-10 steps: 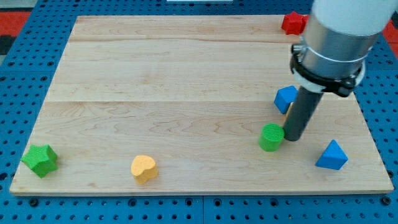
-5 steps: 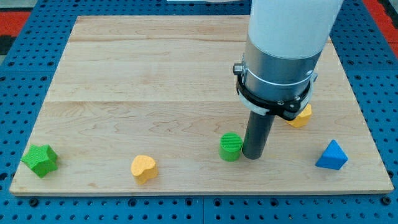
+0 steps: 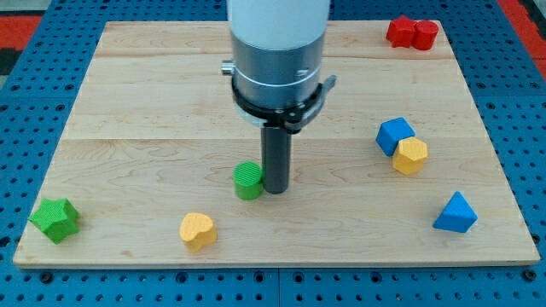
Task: Push green circle towards green star
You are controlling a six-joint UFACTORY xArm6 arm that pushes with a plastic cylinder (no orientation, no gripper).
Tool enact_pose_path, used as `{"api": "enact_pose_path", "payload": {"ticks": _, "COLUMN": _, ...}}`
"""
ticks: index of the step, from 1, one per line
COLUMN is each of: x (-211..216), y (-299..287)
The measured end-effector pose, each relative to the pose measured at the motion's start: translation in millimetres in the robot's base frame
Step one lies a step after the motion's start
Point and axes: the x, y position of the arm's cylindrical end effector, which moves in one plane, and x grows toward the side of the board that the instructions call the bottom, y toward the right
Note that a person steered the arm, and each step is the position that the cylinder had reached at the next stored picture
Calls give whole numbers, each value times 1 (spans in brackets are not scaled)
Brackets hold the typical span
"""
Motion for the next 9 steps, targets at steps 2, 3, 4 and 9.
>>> {"api": "enact_pose_path", "payload": {"ticks": 2, "x": -17, "y": -45}}
{"api": "enact_pose_path", "payload": {"ticks": 3, "x": -26, "y": -61}}
{"api": "enact_pose_path", "payload": {"ticks": 4, "x": -25, "y": -80}}
{"api": "enact_pose_path", "payload": {"ticks": 9, "x": 14, "y": -169}}
